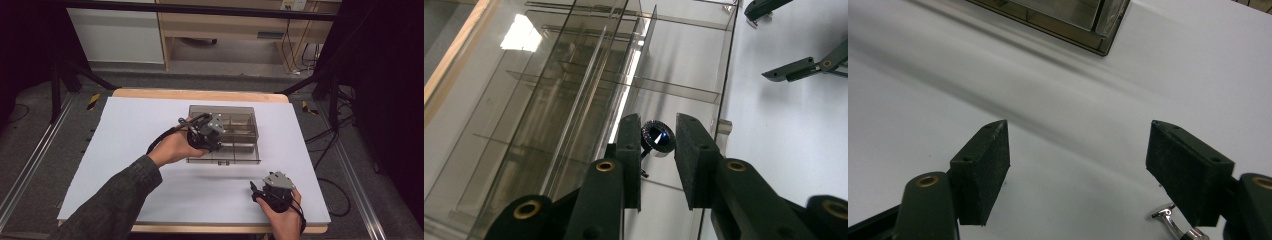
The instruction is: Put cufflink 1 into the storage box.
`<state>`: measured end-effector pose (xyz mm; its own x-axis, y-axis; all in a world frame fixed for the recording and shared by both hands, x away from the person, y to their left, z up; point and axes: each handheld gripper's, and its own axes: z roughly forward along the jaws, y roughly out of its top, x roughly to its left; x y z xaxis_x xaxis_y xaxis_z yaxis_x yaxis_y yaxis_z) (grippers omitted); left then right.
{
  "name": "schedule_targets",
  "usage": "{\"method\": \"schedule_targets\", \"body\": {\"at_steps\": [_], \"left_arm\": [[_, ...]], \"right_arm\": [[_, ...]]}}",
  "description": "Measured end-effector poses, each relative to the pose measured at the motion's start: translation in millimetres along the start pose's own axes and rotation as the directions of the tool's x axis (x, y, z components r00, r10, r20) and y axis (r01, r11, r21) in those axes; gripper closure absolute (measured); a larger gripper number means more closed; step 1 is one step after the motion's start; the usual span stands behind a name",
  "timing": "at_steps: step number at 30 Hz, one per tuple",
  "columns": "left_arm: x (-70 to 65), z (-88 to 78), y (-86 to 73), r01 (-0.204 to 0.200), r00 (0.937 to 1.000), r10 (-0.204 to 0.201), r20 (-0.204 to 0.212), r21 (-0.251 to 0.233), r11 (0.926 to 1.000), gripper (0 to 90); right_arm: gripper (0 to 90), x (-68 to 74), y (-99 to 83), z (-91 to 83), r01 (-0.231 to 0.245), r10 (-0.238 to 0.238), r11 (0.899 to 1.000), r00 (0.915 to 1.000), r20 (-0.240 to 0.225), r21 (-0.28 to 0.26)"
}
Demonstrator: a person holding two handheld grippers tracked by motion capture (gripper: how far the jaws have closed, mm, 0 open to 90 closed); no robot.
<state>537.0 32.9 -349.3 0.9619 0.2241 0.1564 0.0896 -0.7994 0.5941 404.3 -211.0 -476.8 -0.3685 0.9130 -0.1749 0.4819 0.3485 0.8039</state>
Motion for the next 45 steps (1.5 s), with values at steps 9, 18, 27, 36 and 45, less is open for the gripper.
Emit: {"method": "schedule_targets", "body": {"at_steps": [9,18,27,36,45], "left_arm": [[0.5,11.5,-0.8,0.003,0.9999,-0.003,0.014,0.008,1.0,73.1],[3.7,20.9,-4.3,0.017,0.9995,-0.018,0.027,0.024,0.9996,73.1],[5.3,30.5,-7.0,0.021,0.9989,-0.024,0.041,0.057,0.9981,73.1],[7.5,37.7,-7.1,0.018,0.9982,-0.022,0.055,0.071,0.9973,73.0],[10.8,29.0,-8.6,0.031,0.9976,-0.033,0.061,0.024,0.9992,69.7]], "right_arm": [[25.6,0.0,0.0,0.3,0.0,0.0,1.0,1.0,-0.002,0.0],[25.1,-0.5,-0.2,0.2,-0.001,0.001,1.0,1.0,-0.001,0.003],[24.7,-0.6,-0.5,0.5,-0.005,0.005,1.0,1.0,0.001,0.008],[24.5,-0.6,-0.7,0.6,-0.003,0.003,1.0,1.0,0.001,0.011],[23.7,-0.2,-1.0,0.6,0.004,-0.004,1.0,1.0,0.0,0.015]]}}
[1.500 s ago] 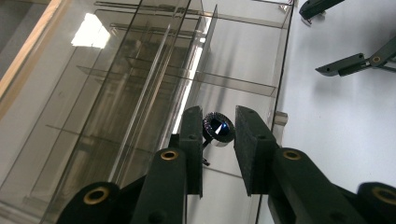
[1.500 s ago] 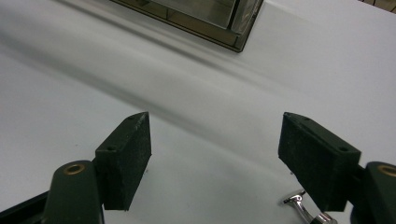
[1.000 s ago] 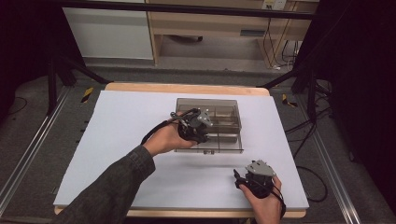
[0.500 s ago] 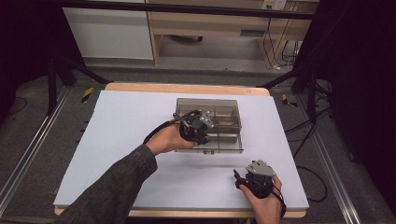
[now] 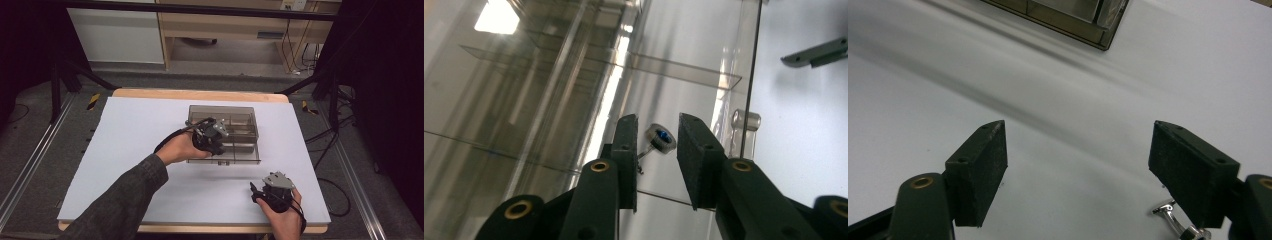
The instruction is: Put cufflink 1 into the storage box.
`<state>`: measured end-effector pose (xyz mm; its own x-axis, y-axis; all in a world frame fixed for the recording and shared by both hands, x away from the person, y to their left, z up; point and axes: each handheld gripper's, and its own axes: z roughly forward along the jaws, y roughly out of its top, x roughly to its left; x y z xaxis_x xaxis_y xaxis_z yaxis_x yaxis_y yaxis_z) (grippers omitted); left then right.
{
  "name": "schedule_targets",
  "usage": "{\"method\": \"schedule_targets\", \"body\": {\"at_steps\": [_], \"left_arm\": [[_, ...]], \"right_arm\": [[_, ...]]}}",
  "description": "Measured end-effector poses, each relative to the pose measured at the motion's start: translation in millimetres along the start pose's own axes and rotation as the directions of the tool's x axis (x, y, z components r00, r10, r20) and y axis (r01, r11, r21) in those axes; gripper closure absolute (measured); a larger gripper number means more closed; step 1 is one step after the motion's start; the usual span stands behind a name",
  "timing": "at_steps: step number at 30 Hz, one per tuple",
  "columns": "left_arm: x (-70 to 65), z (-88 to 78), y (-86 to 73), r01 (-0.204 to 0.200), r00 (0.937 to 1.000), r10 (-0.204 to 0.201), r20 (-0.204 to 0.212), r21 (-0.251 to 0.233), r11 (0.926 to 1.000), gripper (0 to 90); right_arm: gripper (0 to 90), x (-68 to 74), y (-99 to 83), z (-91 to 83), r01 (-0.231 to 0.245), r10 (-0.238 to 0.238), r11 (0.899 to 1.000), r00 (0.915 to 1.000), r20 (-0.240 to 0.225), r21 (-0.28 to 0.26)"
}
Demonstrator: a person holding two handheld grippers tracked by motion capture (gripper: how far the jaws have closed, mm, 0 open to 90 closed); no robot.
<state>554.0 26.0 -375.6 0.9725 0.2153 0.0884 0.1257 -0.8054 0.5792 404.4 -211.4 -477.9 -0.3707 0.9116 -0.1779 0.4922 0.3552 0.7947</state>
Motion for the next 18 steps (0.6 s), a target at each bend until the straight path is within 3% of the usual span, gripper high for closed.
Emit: {"method": "schedule_targets", "body": {"at_steps": [6,9,12,18], "left_arm": [[-1.0,-30.4,-0.6,-0.013,0.9987,0.009,-0.051,-0.087,0.9961,66.7],[-7.2,-48.8,-4.9,-0.041,0.9951,0.031,-0.094,-0.106,0.9936,60.2],[-14.0,-60.6,-12.5,-0.053,0.9919,0.039,-0.12,-0.114,0.9921,55.8],[-25.8,-71.7,-34.2,-0.058,0.9898,0.04,-0.137,-0.132,0.9895,43.1]], "right_arm": [[24.9,0.9,0.5,-2.5,-0.004,0.004,1.0,1.0,0.004,-0.008],[28.6,-0.8,2.3,-3.5,-0.011,0.011,1.0,0.9999,0.007,-0.007],[34.3,-3.1,6.4,-5.1,0.015,-0.015,1.0,0.9999,0.006,0.017],[39.5,-13.1,9.5,-11.8,-0.003,0.004,0.999,0.9996,-0.029,0.043]]}}
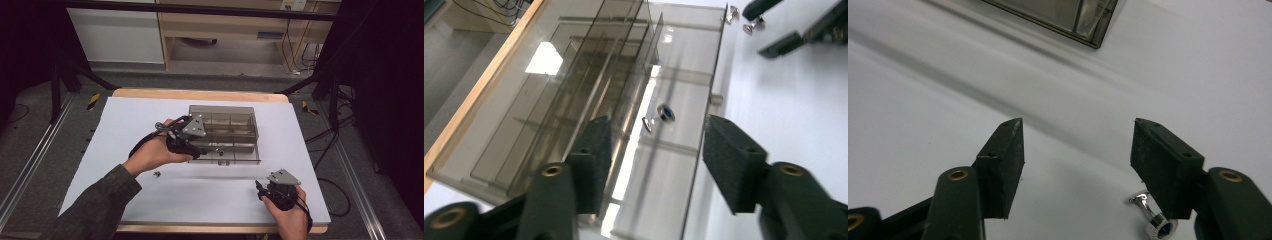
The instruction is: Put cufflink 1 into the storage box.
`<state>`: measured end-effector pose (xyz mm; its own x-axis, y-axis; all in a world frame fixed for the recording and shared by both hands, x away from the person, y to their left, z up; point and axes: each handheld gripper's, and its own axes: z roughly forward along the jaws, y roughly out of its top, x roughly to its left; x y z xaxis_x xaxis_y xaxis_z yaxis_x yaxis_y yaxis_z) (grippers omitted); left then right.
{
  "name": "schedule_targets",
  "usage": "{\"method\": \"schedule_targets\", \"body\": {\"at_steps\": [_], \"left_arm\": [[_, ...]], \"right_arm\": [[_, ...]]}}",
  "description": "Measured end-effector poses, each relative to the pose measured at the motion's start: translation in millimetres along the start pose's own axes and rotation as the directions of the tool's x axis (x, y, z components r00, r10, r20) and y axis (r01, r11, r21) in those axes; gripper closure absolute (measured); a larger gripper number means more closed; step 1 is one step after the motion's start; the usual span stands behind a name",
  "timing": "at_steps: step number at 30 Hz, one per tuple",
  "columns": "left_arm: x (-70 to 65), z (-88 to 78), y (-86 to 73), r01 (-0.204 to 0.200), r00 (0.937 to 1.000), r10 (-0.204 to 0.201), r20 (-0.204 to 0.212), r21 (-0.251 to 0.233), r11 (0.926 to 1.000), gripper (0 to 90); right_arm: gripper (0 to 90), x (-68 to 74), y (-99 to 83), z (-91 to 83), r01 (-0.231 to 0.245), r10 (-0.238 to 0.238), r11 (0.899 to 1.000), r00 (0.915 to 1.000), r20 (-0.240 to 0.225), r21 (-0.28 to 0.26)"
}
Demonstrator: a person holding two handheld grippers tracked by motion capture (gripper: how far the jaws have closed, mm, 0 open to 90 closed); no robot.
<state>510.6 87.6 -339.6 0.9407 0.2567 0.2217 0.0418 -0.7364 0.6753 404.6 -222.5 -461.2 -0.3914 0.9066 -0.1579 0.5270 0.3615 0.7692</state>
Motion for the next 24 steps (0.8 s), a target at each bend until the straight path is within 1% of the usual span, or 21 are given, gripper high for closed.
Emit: {"method": "schedule_targets", "body": {"at_steps": [2,6,7,8,9,10,12,14,15,16,18,19,22,24], "left_arm": [[-2.4,-2.4,-5.5,0.01,0.9999,-0.01,-0.006,0.0,1.0,39.1],[-6.9,-8.6,-18.2,0.053,0.9983,-0.053,-0.022,-0.023,0.9984,29.3],[-7.4,-10.8,-20.8,0.049,0.9983,-0.05,-0.031,-0.016,0.9987,26.7],[-8.7,-11.7,-23.1,0.057,0.9977,-0.057,-0.037,-0.022,0.9982,24.2],[-9.6,-13.7,-27.6,0.066,0.9969,-0.067,-0.041,-0.027,0.9974,21.9],[-10.0,-14.7,-30.6,0.075,0.9962,-0.076,-0.043,-0.031,0.9967,19.9],[-11.4,-17.2,-39.2,0.09,0.9936,-0.092,-0.065,-0.031,0.9954,16.3],[-13.0,-20.1,-48.8,0.112,0.9898,-0.115,-0.083,-0.044,0.9927,14.5],[-14.4,-21.8,-55.2,0.123,0.9871,-0.128,-0.096,-0.055,0.9908,14.0],[-15.9,-23.0,-60.7,0.124,0.9862,-0.129,-0.104,-0.057,0.9907,13.5],[-17.9,-23.7,-70.8,0.141,0.9829,-0.147,-0.111,-0.062,0.9881,12.3],[-19.0,-24.1,-76.4,0.153,0.9807,-0.16,-0.112,-0.067,0.986,11.3],[-20.6,-26.7,-91.5,0.192,0.9731,-0.201,-0.113,-0.087,0.9776,10.6],[-23.3,-27.6,-97.5,0.224,0.964,-0.236,-0.122,-0.107,0.9687,10.5]], "right_arm": [[40.1,-5.1,1.2,-2.3,0.006,-0.006,1.0,1.0,-0.006,0.01],[40.8,-13.5,6.3,-8.1,-0.004,0.004,1.0,0.9996,-0.026,0.021],[40.9,-16.1,8.8,-10.4,-0.003,0.004,1.0,0.9996,-0.028,0.029],[40.8,-18.5,10.7,-11.5,0.008,-0.007,0.999,0.9996,-0.029,0.036],[40.5,-19.8,12.2,-12.0,0.008,-0.006,0.999,0.9994,-0.035,0.04],[40.2,-22.8,14.7,-12.6,0.017,-0.015,0.998,0.9988,-0.046,0.052],[40.4,-26.7,17.9,-12.4,0.032,-0.027,0.997,0.9976,-0.064,0.066],[40.2,-30.8,21.8,-11.8,0.052,-0.043,0.994,0.9951,-0.089,0.093],[40.0,-31.6,23.0,-11.2,0.049,-0.039,0.994,0.9947,-0.095,0.101],[40.2,-33.8,25.0,-10.5,0.059,-0.046,0.991,0.9933,-0.106,0.119],[41.4,-37.1,28.0,-9.2,0.085,-0.069,0.985,0.9913,-0.112,0.147],[41.9,-38.1,29.1,-9.0,0.089,-0.072,0.984,0.9909,-0.114,0.155],[43.5,-43.0,32.5,-9.3,0.114,-0.094,0.978,0.9886,-0.117,0.175],[45.0,-45.6,33.6,-10.0,0.122,-0.101,0.974,0.9877,-0.12,0.188]]}}
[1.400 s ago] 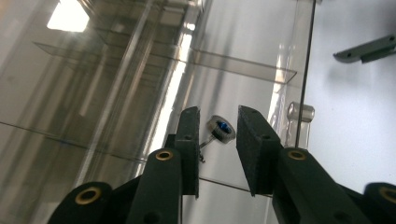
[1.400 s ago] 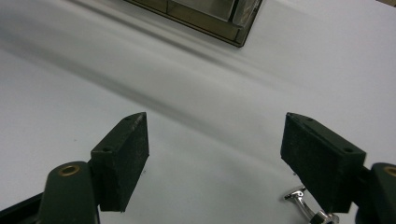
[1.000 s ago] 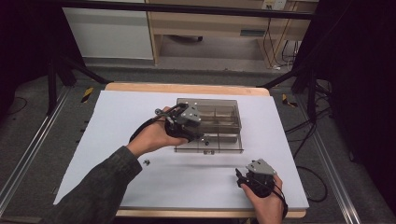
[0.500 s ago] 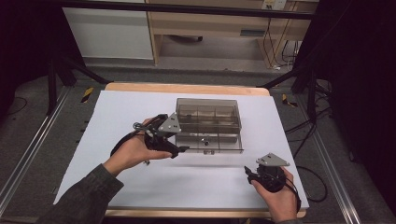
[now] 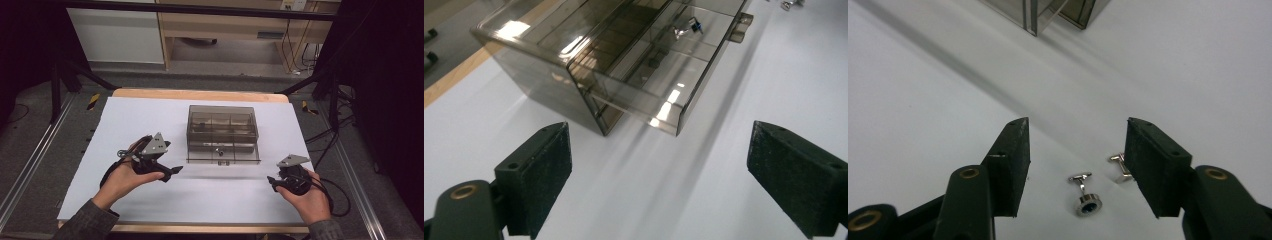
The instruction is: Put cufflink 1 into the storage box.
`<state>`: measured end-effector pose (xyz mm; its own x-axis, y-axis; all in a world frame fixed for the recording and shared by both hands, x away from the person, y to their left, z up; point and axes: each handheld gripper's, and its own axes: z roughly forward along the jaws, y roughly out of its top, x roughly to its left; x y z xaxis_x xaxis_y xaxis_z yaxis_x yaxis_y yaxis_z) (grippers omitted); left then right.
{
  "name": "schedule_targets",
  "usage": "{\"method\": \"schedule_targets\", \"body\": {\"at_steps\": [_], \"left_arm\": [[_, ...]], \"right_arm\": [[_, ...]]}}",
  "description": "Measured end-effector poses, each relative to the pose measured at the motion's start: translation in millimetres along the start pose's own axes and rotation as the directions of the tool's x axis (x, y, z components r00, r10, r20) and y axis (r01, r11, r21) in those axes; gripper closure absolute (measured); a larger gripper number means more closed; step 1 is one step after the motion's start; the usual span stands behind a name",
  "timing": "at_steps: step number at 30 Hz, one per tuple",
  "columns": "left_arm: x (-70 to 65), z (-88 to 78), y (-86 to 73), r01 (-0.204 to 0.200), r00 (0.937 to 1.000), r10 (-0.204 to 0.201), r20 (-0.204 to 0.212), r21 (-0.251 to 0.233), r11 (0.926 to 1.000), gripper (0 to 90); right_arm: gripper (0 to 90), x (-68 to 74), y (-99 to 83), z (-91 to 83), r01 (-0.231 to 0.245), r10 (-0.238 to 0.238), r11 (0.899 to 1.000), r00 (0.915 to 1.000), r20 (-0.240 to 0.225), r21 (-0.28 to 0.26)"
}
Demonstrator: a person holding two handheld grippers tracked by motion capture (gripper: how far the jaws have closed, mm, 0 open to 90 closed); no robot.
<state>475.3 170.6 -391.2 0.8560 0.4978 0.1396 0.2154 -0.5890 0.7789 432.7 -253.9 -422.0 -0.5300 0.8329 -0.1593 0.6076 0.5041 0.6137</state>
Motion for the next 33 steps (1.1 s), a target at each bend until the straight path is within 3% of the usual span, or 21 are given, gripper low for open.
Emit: {"method": "schedule_targets", "body": {"at_steps": [3,5,8,11,19,23,25,27,31,32,33], "left_arm": [[-0.9,-2.0,-7.1,0.026,0.9997,-0.026,-0.001,-0.019,0.9995,10.3],[-0.6,-1.0,-10.5,0.0,1.0,0.0,-0.008,0.02,0.9998,9.6],[2.5,-2.0,-16.4,0.019,0.9997,-0.019,-0.013,-0.002,0.9998,8.9],[6.3,-5.4,-24.4,0.007,0.9993,-0.007,-0.035,0.006,1.0,8.3],[19.5,-18.4,-37.2,0.078,0.9956,-0.078,-0.051,-0.01,0.9969,6.6],[20.0,-20.5,-40.7,0.079,0.9951,-0.078,-0.061,0.005,0.9969,6.6],[20.9,-20.4,-42.3,0.061,0.9967,-0.062,-0.053,-0.006,0.9981,6.6],[25.9,-18.1,-42.4,-0.006,0.9999,0.005,-0.009,-0.046,0.9989,6.6],[24.4,-26.8,-47.9,0.097,0.9923,-0.096,-0.078,0.015,0.9951,6.7],[0.8,-2.8,-41.1,0.429,0.8867,-0.462,-0.021,-0.333,0.8396,6.7],[1.3,-2.9,-41.4,0.434,0.8832,-0.469,-0.022,-0.339,0.8344,6.8]], "right_arm": [[47.2,-3.6,-0.1,-0.8,0.016,-0.016,1.0,0.9999,0.002,0.018],[49.0,-5.9,-0.7,-1.2,0.013,-0.013,1.0,0.9999,-0.007,0.021],[53.3,-8.9,-1.5,-1.1,0.018,-0.017,0.999,0.9994,-0.03,0.029],[58.0,-12.9,-1.5,-2.2,0.002,0.0,0.999,0.9983,-0.058,0.035],[63.7,-27.6,0.2,-2.6,0.017,-0.01,0.996,0.9973,-0.073,0.083],[65.8,-32.0,-1.2,3.5,0.032,-0.021,0.992,0.996,-0.087,0.121],[65.5,-33.1,-2.4,6.2,0.038,-0.024,0.99,0.9946,-0.101,0.138],[64.7,-33.8,-4.7,7.9,0.043,-0.027,0.986,0.9946,-0.1,0.159],[63.2,-32.2,-9.2,9.9,0.045,-0.026,0.982,0.9939,-0.107,0.186],[62.8,-32.1,-10.0,10.5,0.051,-0.029,0.98,0.9933,-0.112,0.194],[62.9,-31.5,-10.4,11.0,0.049,-0.026,0.978,0.9932,-0.113,0.201]]}}
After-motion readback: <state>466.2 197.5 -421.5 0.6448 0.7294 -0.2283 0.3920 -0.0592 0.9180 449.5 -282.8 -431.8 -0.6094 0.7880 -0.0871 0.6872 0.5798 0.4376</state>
